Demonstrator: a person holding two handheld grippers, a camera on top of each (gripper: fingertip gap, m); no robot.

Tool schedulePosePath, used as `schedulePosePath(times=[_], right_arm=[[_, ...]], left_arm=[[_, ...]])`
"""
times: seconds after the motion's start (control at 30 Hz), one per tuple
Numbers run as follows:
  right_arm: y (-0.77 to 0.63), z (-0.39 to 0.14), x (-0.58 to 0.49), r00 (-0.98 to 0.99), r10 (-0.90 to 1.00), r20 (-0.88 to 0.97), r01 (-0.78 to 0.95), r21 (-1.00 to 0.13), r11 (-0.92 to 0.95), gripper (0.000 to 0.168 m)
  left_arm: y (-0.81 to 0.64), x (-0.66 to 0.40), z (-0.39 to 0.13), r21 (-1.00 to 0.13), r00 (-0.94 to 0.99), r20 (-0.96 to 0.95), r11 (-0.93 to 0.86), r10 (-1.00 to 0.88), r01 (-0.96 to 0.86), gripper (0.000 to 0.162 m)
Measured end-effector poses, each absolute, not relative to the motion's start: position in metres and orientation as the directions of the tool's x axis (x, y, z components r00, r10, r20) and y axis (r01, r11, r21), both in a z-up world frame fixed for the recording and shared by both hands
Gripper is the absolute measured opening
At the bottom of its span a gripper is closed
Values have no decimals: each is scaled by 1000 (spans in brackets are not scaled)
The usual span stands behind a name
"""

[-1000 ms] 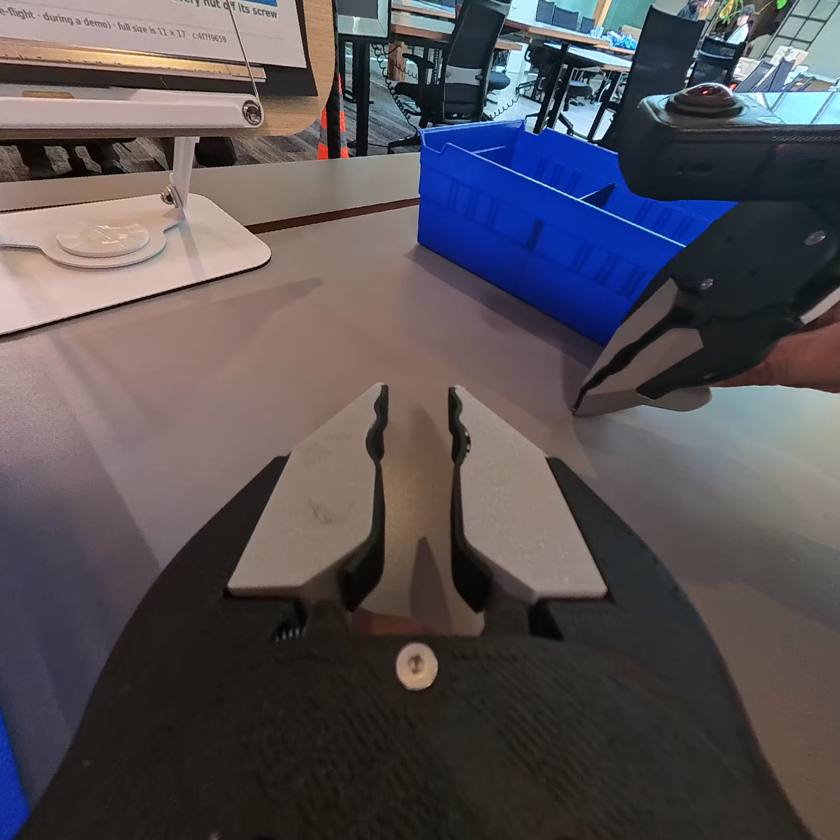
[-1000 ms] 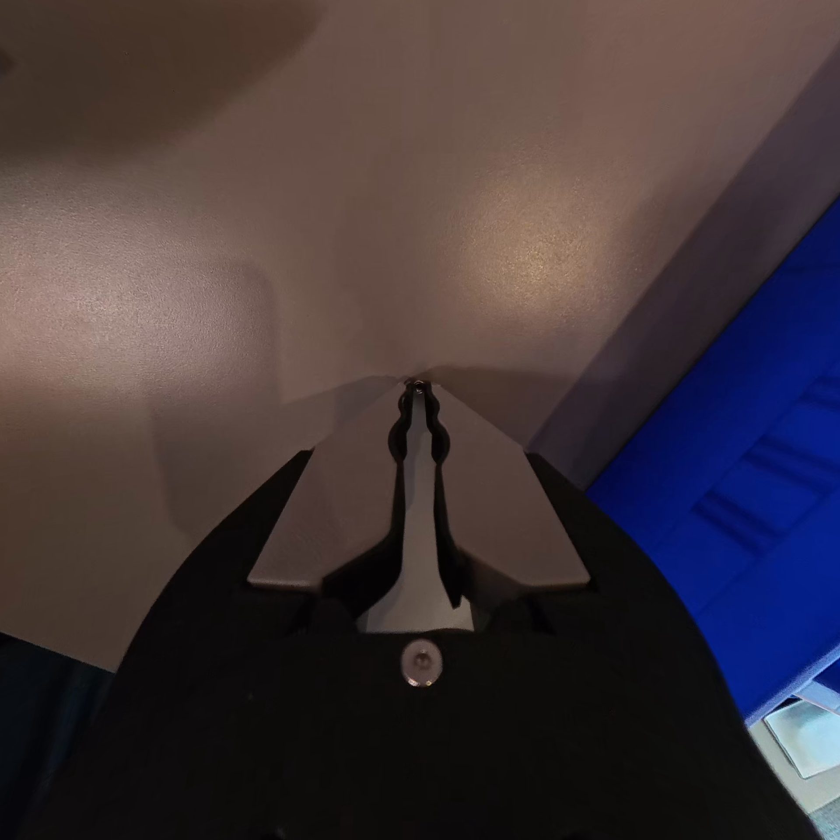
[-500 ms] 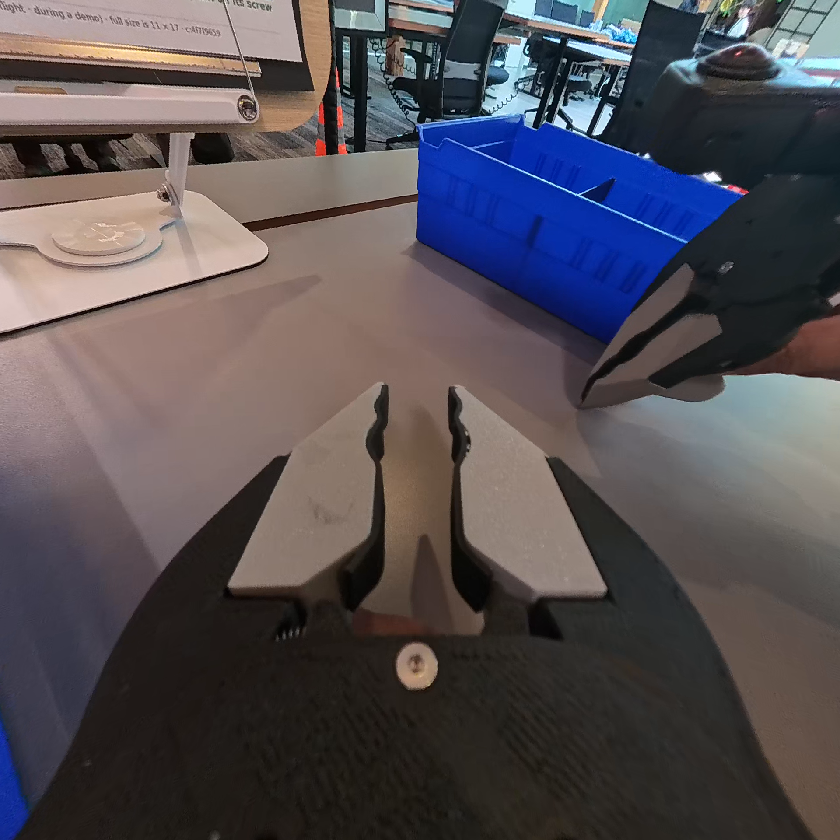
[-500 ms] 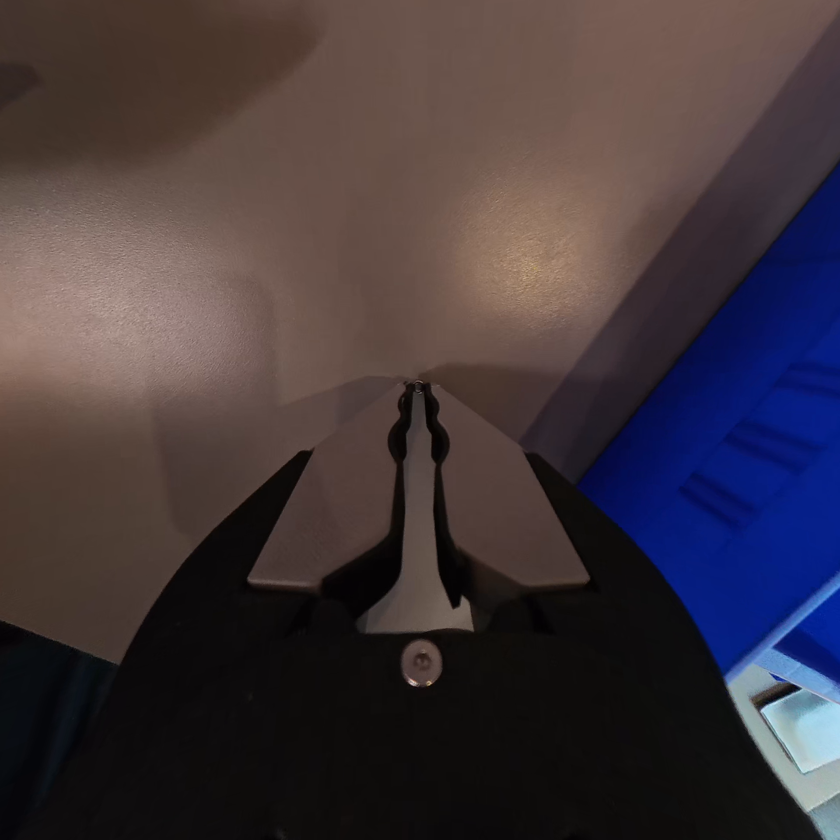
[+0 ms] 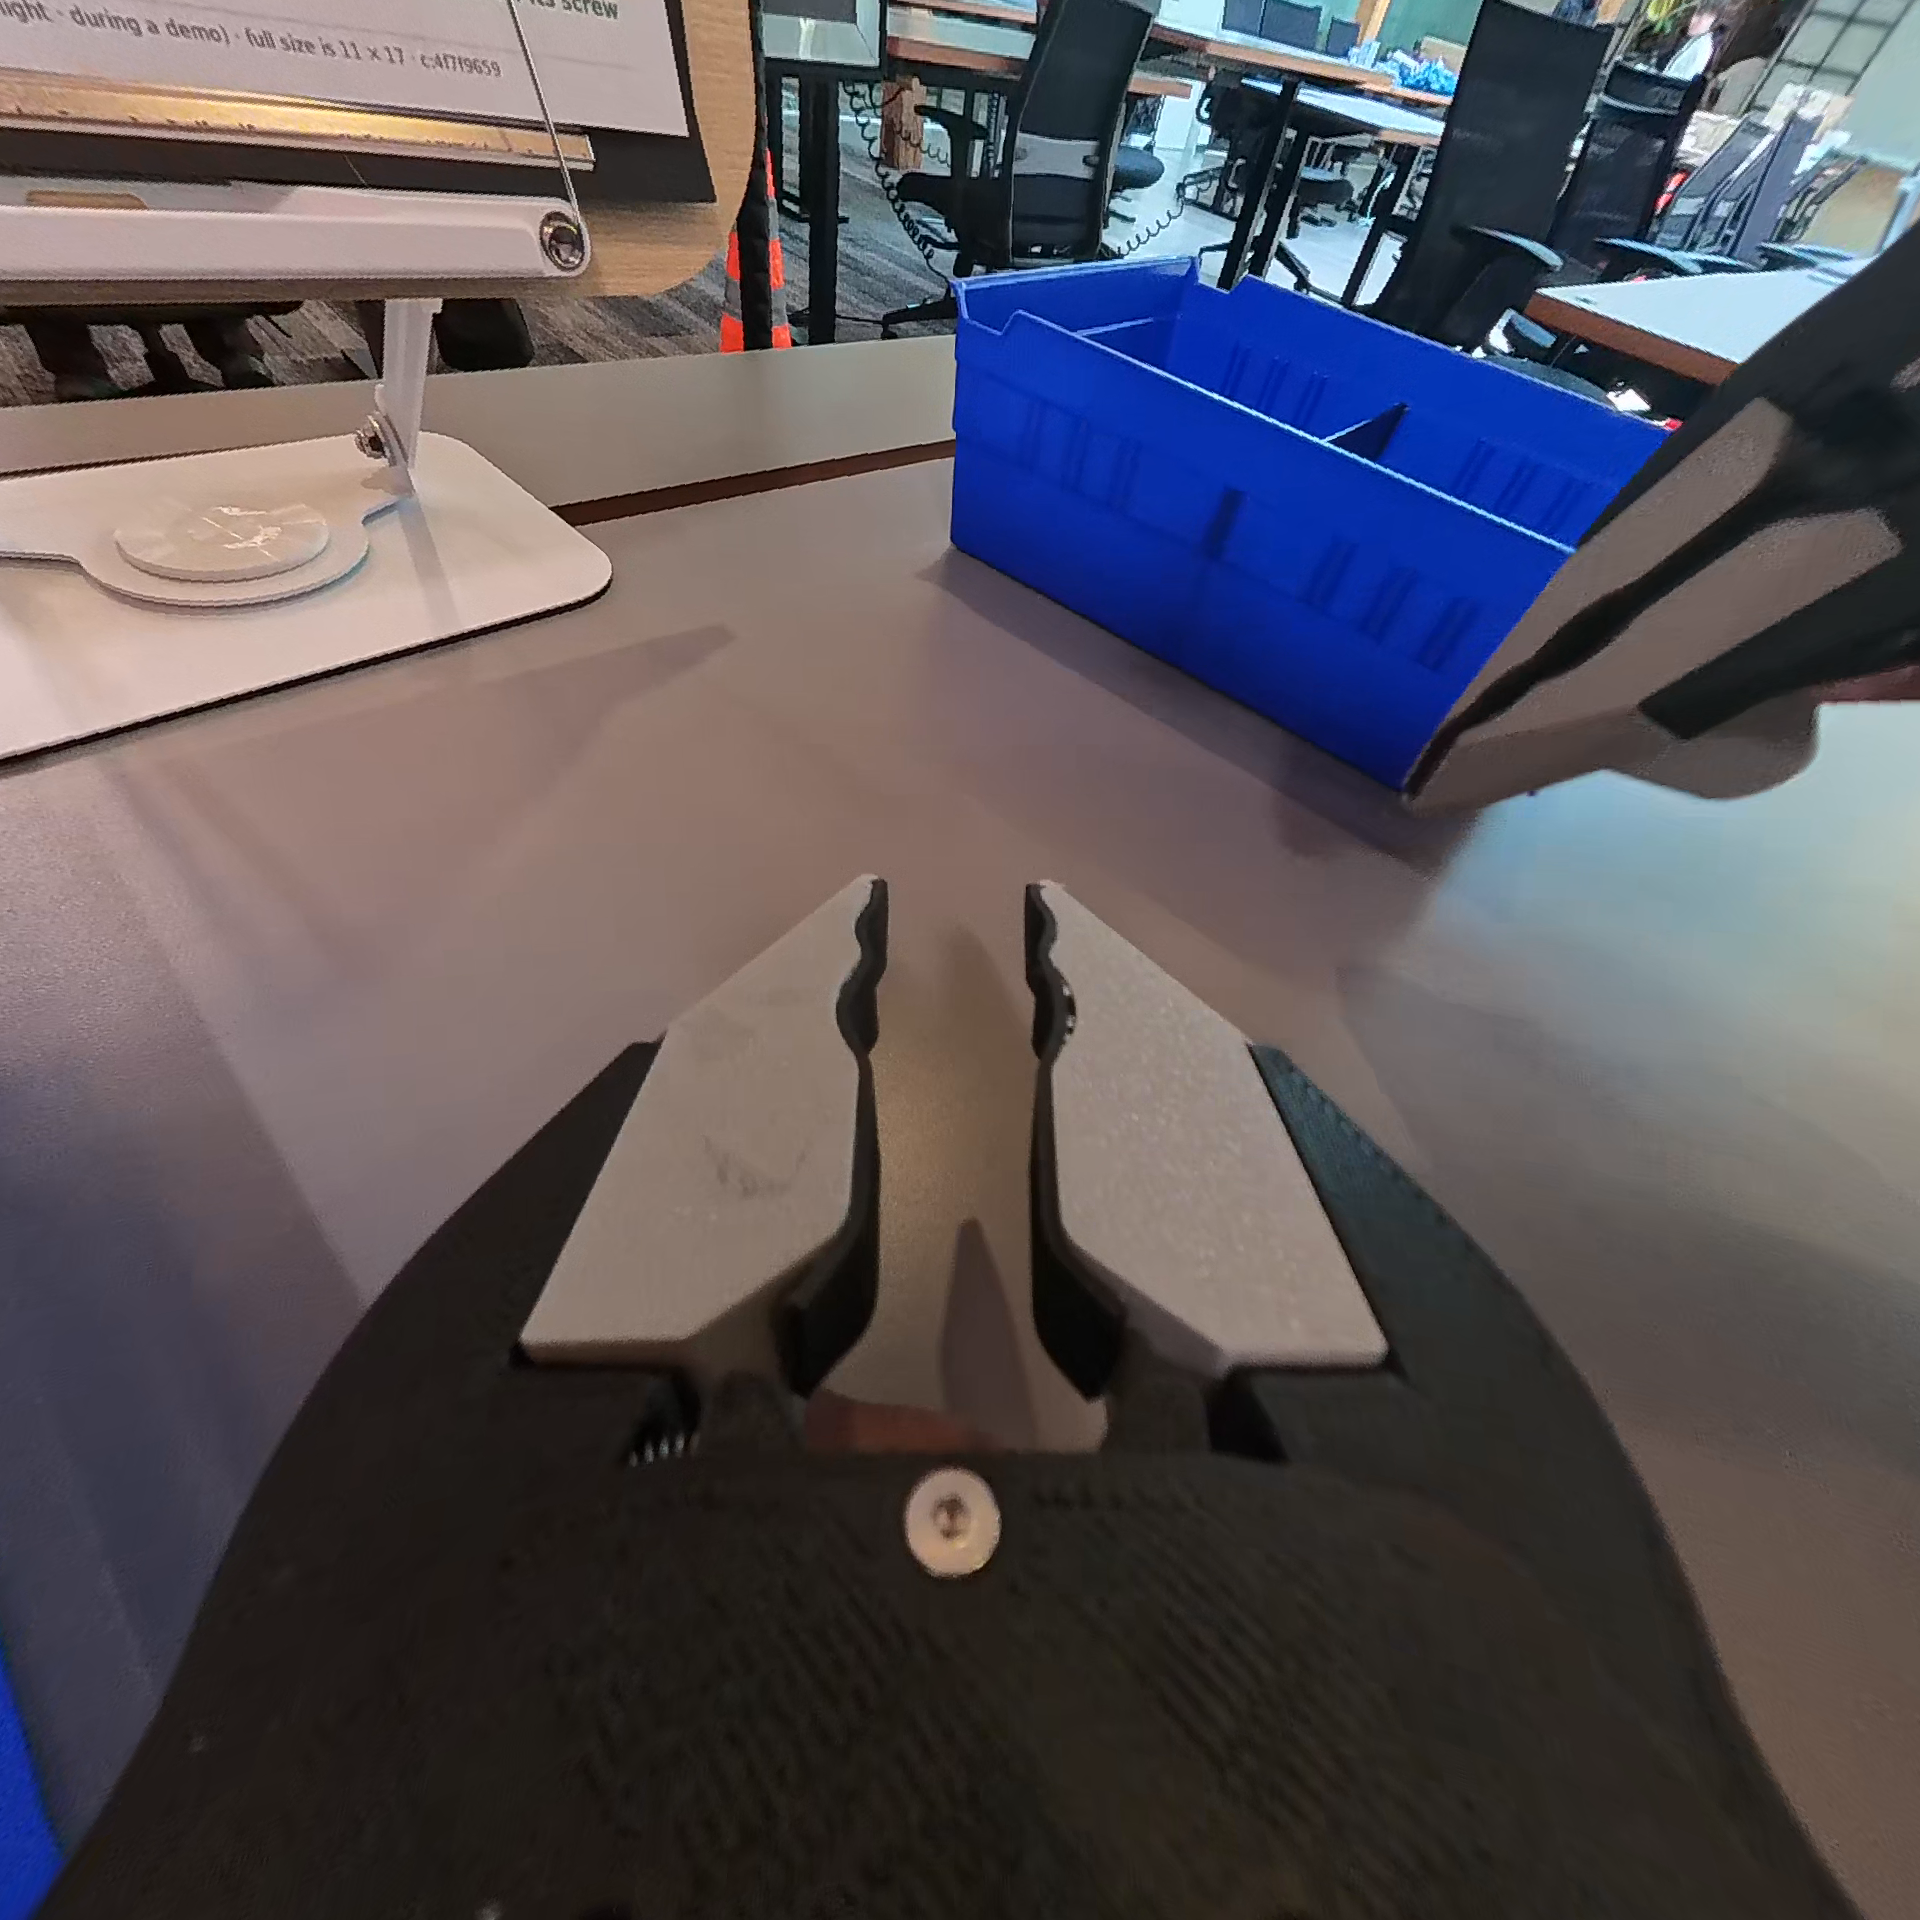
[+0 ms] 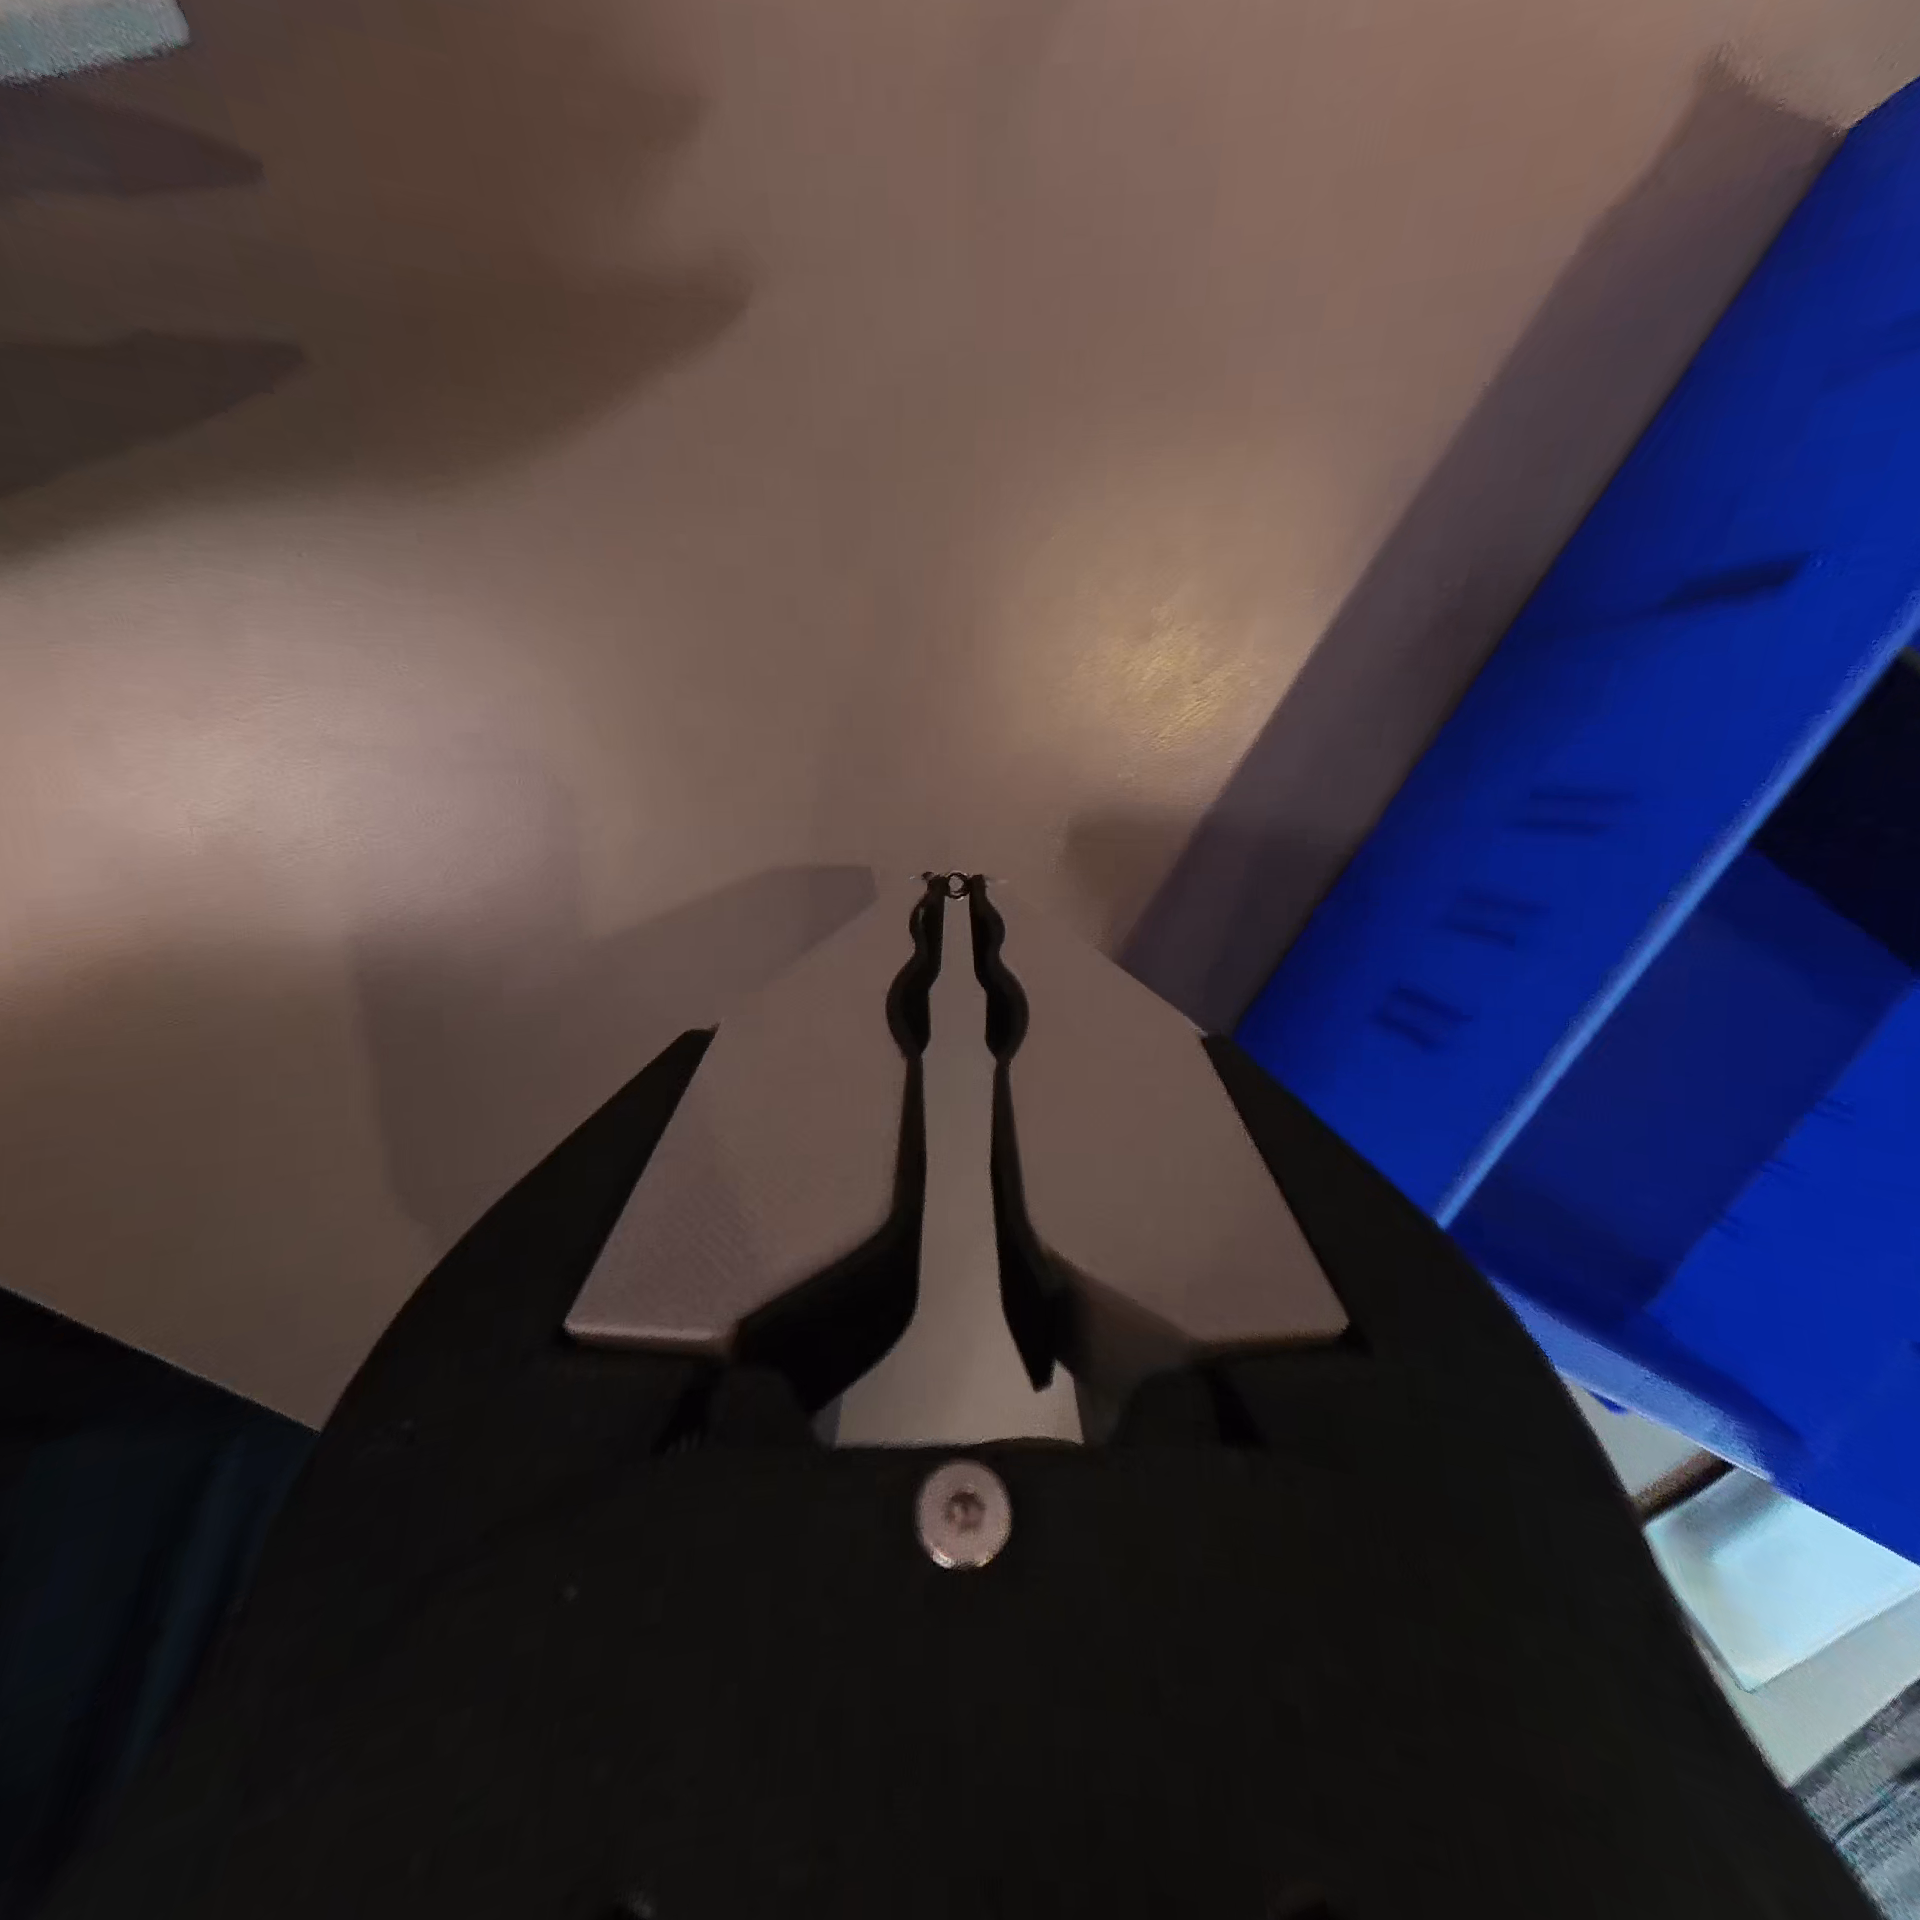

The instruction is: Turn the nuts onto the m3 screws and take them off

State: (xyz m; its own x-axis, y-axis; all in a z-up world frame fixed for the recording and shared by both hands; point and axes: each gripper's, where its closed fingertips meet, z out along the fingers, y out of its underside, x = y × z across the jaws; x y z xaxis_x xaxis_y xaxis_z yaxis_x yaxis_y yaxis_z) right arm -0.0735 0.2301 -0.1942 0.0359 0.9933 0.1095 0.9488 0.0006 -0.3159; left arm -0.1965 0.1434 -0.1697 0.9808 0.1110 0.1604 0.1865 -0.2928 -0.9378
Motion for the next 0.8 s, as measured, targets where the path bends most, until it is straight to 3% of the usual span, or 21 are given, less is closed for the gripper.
schedulePosePath(times=[0.43, 0.8], right_arm=[[277, -118, -62, 155, 974, 164, 893, -444, -68, 2], [331, -138, -40, 292, 946, 140, 874, -441, -204, 2]], left_arm=[[143, -196, -170, -938, 981, 160, -293, 108, 185, 24], [143, -195, -170, -938, 982, 157, -296, 106, 182, 24]])
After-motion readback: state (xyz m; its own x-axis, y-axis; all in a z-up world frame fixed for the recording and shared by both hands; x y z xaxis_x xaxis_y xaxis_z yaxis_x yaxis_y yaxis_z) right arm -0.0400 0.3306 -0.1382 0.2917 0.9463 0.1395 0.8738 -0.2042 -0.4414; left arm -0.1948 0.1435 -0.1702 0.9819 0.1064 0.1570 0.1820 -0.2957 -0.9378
